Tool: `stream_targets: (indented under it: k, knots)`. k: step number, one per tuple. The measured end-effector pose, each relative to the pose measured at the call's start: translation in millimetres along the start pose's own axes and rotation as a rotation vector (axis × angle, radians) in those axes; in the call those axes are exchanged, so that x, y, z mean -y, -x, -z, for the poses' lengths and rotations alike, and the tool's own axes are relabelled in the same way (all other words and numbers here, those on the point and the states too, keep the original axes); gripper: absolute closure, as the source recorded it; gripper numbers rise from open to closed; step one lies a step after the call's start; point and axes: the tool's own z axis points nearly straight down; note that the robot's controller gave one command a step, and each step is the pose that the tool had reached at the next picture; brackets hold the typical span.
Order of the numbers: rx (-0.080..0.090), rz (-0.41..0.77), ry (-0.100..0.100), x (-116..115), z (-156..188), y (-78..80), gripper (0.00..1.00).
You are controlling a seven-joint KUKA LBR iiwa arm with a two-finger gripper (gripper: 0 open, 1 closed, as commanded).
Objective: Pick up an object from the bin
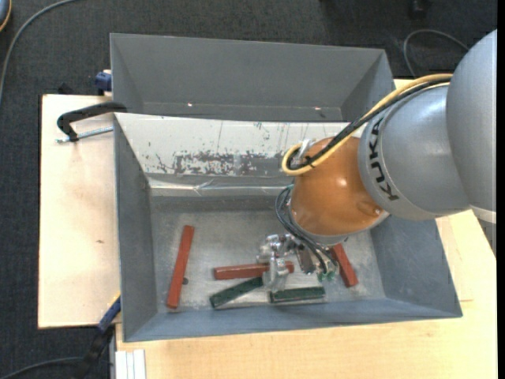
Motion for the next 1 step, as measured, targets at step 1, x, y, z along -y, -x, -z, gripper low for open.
stream_targets:
  k: [1]
  knots:
    - [0.014, 0.115, -0.002, 15.6, 144.8, 3.6, 1.00]
